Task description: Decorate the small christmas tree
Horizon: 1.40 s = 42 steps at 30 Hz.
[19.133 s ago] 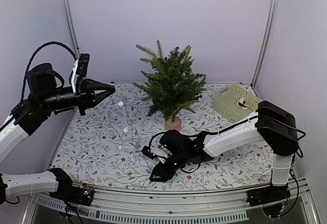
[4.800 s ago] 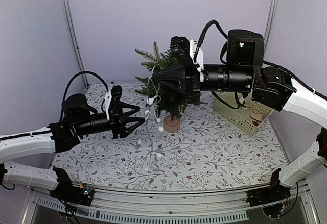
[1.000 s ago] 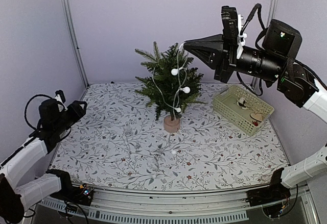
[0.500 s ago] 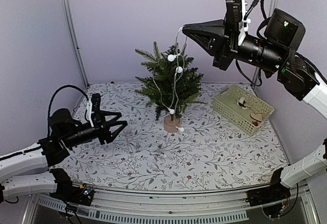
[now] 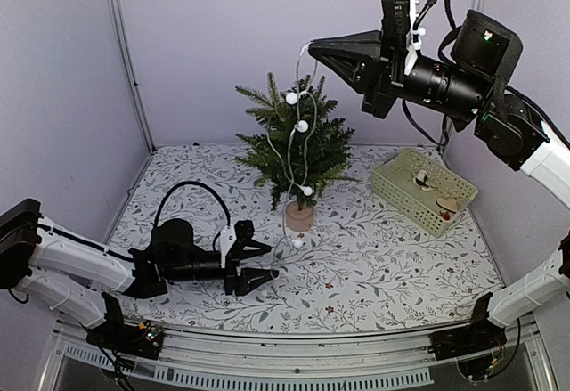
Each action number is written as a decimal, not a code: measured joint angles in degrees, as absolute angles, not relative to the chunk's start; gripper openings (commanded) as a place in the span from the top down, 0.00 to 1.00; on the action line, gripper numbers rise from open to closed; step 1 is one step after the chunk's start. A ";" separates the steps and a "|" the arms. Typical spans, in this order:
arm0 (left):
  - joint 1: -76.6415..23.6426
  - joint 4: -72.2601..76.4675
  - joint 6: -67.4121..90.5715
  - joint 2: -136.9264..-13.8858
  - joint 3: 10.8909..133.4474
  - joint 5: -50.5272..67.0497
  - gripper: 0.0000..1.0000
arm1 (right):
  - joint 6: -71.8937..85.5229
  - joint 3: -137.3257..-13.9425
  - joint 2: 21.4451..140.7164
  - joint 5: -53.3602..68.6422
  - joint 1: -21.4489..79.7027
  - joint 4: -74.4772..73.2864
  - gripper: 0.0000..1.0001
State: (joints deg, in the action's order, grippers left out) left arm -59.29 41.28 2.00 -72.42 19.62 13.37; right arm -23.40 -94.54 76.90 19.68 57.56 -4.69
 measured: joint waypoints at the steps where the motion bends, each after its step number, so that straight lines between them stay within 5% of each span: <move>1: -59.88 43.27 1.72 -74.91 20.25 13.98 0.34 | -23.40 -94.65 76.90 19.75 57.56 -4.71 1.00; 17: -61.71 56.97 -0.73 -82.85 22.31 16.29 0.36 | -23.62 -95.53 76.90 19.90 57.56 -4.86 1.00; 26: -61.84 58.15 -0.56 -82.32 22.20 16.38 1.00 | -23.81 -95.53 76.90 19.81 57.56 -4.91 1.00; 36: -59.88 46.30 -0.86 -58.54 23.38 7.99 1.00 | -24.47 -95.46 75.96 13.63 57.56 -4.60 1.00; 42: -50.54 33.91 -1.13 -47.68 33.39 0.34 1.00 | -24.60 -92.49 72.84 5.30 56.55 -1.50 1.00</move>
